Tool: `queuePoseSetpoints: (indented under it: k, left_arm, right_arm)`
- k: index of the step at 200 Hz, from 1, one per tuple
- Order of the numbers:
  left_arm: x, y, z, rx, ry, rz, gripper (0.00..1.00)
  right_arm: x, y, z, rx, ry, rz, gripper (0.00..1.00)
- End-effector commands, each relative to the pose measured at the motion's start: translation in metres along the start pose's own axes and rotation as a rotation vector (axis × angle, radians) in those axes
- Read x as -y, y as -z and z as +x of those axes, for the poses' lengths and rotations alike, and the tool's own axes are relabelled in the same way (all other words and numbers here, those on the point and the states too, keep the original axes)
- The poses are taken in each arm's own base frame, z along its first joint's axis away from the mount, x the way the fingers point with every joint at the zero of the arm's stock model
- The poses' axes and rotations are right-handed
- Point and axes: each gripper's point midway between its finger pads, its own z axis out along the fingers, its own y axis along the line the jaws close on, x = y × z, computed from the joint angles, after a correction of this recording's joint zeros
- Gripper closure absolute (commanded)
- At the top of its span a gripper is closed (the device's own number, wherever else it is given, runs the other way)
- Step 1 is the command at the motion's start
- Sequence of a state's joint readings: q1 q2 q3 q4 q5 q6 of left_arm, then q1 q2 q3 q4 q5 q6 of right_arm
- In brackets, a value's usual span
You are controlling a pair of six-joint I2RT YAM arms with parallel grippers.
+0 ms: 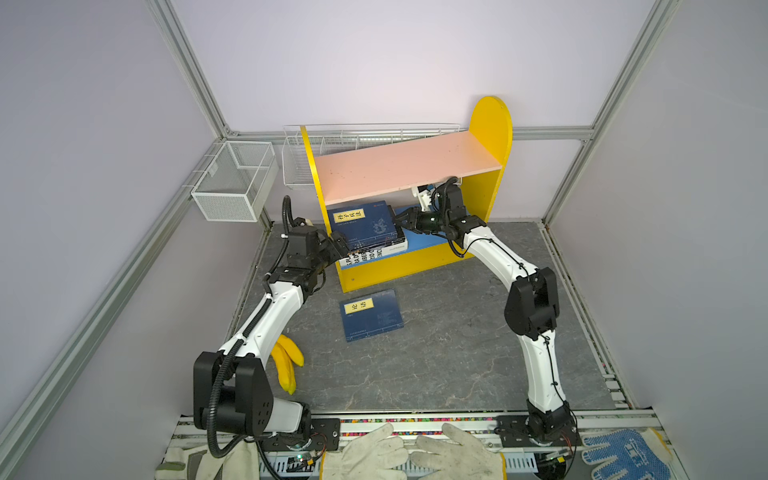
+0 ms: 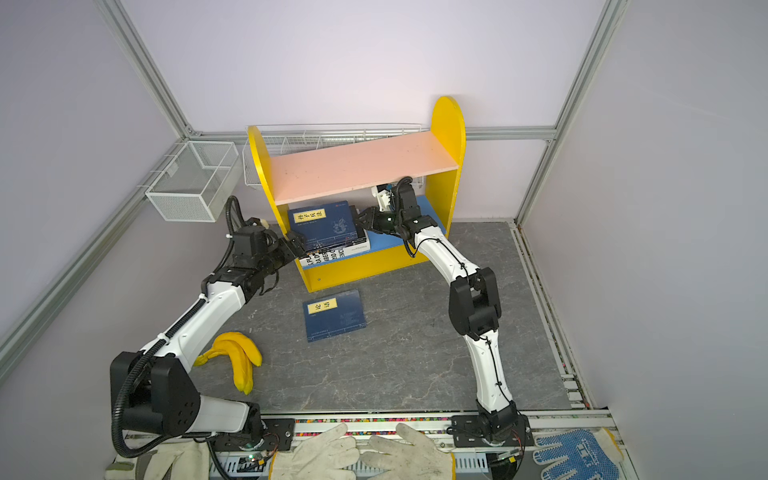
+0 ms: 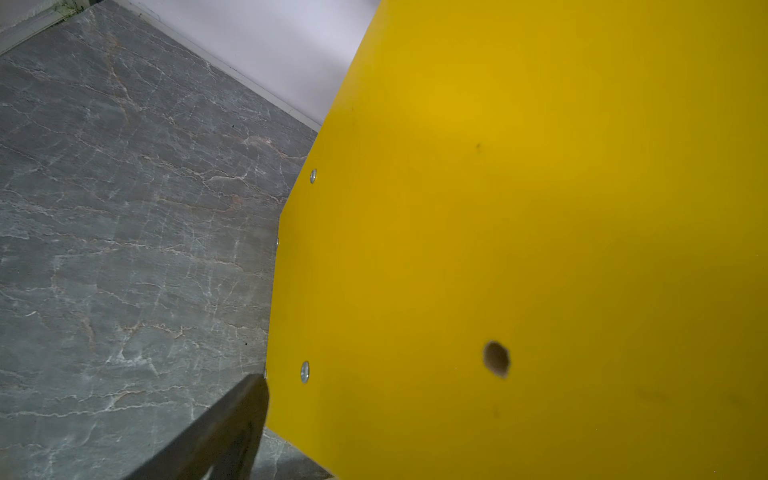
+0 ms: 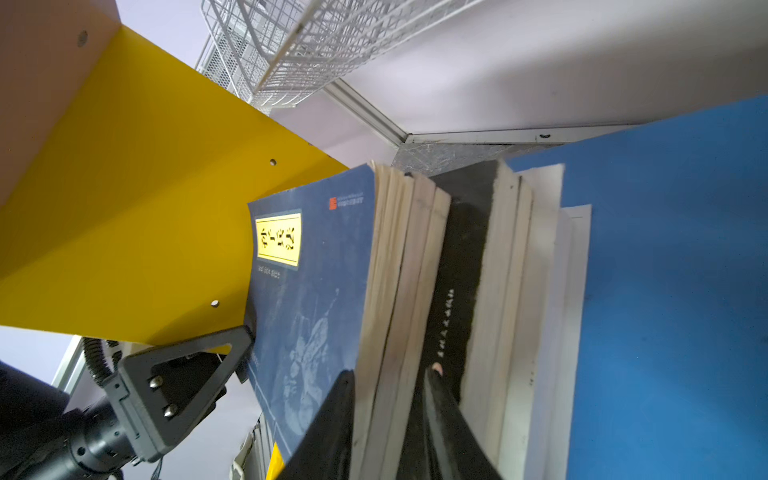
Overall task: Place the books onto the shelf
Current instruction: 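Push the blue book against the shelved books with the right gripper while left holds, then release the book and lower both grippers to the last blue book on the table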
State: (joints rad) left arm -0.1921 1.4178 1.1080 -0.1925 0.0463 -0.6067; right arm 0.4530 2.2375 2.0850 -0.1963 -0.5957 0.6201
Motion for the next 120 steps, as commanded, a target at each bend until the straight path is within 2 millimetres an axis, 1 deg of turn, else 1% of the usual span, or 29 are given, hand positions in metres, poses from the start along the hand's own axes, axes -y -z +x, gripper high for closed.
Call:
queuePoseSetpoints:
  k: [1,17,30,47,65,75,85,93,106,120]
  left_arm:
    - [-0.01,0.001,0.005,-0.023,0.003,-0.037,0.05]
    - [0.005,0.004,-0.001,-0.005,-0.011,0.036,0.05]
    - [0.023,0.011,-0.009,0.025,-0.025,0.129,0.04]
    - [0.05,0.03,-0.021,0.083,-0.055,0.265,0.04]
    - [0.066,0.053,-0.026,0.122,-0.087,0.356,0.04]
    - [0.07,0.065,-0.025,0.132,-0.101,0.382,0.03]
    - [0.071,0.077,-0.019,0.127,-0.12,0.403,0.03]
    - [0.068,0.086,-0.013,0.119,-0.124,0.405,0.03]
    - [0.06,0.098,-0.001,0.095,-0.128,0.385,0.03]
    - [0.042,0.106,0.016,0.054,-0.109,0.324,0.03]
  right_arm:
    - [-0.011,0.011,-0.016,0.057,0.081,0.005,0.68]
    - [-0.022,0.015,-0.02,0.072,0.119,-0.02,0.68]
    - [-0.032,0.021,-0.024,0.09,0.157,-0.033,0.66]
    - [-0.047,0.033,-0.029,0.119,0.211,-0.043,0.63]
    - [-0.06,0.048,-0.03,0.153,0.249,-0.036,0.59]
    - [-0.065,0.057,-0.027,0.168,0.259,-0.029,0.55]
    - [-0.07,0.066,-0.021,0.174,0.269,-0.026,0.52]
    - [-0.07,0.072,-0.014,0.175,0.27,-0.01,0.5]
    - [-0.067,0.081,-0.001,0.171,0.263,0.026,0.47]
    - [-0.059,0.09,0.018,0.155,0.244,0.07,0.43]
